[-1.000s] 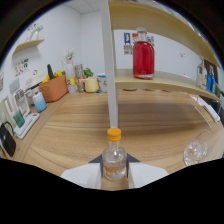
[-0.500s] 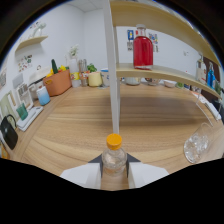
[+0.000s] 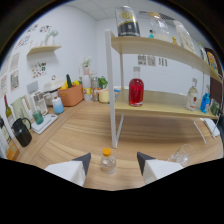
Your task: Make me a cup of Mount Fuji.
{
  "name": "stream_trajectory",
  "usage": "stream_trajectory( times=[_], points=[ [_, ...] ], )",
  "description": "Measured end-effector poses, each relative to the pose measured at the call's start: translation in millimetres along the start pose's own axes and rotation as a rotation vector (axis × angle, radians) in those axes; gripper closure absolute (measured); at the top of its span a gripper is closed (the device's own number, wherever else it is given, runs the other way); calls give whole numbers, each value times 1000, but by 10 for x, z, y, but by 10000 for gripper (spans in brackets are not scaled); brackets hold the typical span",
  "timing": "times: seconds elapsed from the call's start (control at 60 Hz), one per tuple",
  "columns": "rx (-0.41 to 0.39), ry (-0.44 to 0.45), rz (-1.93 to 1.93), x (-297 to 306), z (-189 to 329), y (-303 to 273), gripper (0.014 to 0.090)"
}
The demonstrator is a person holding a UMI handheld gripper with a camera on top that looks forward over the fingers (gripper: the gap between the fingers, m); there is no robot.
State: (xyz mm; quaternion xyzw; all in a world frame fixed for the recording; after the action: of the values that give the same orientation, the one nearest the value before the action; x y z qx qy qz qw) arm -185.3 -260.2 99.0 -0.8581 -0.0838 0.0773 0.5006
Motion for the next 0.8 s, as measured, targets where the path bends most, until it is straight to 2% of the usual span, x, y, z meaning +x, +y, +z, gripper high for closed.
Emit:
stream_trajectory(
  times=[0.167, 0.433, 0.583, 0.8],
  points=[
    [66, 36, 17, 574, -500, -160, 184],
    [38, 190, 73, 1949, -862, 9, 195],
    [112, 208, 65, 2516, -842, -448, 194],
    [194, 201, 72, 3036, -463, -1099, 198]
  ],
)
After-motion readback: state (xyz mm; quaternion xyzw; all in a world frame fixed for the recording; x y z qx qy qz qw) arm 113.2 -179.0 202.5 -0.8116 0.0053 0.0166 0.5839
